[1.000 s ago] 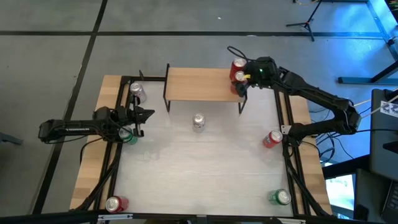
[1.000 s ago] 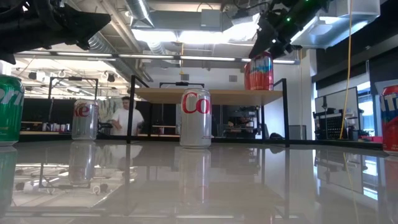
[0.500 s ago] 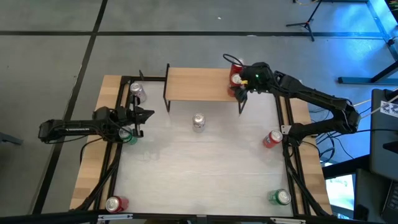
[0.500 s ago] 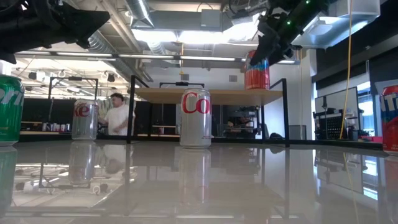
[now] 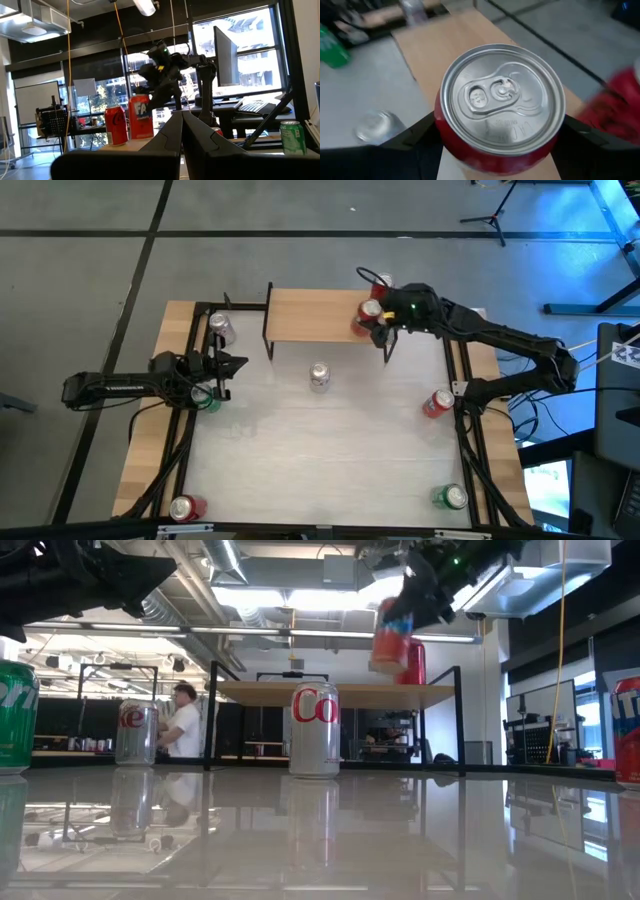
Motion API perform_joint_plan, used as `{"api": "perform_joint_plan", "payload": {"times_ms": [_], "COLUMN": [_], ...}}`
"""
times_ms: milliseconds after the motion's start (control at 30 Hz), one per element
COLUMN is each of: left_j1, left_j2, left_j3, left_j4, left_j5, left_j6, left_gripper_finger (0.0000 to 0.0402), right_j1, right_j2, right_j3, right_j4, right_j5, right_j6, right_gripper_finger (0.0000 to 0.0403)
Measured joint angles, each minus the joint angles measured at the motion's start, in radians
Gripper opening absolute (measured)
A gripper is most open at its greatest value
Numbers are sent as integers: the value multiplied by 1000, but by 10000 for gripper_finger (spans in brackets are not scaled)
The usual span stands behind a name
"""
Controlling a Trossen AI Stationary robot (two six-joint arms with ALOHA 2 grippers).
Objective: Place canned beverage on shelf
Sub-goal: Put the bottom orange soda can on the shelf
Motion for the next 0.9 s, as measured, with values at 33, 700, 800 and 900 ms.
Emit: {"api": "perform_joint_plan", "payload": {"times_ms": [33, 700, 800, 900], "left_j1": [0, 0, 0, 0], "left_j2": [0, 0, 0, 0], "left_j3": [0, 0, 0, 0], "left_j4": [0, -6, -6, -7], "left_j5": [0, 0, 0, 0], "left_j6": [0, -1, -1, -2], "left_gripper_finger": [4, 4, 4, 4], "right_j1": [8, 25, 8, -21], "right_j2": [0, 344, 395, 431], "right_j3": [12, 414, 488, 528], "right_j4": [1, -120, -162, -182], "right_j5": [1, 181, 210, 214], "right_j6": [0, -24, -27, -12], "right_gripper_finger": [280, 283, 284, 284]}}
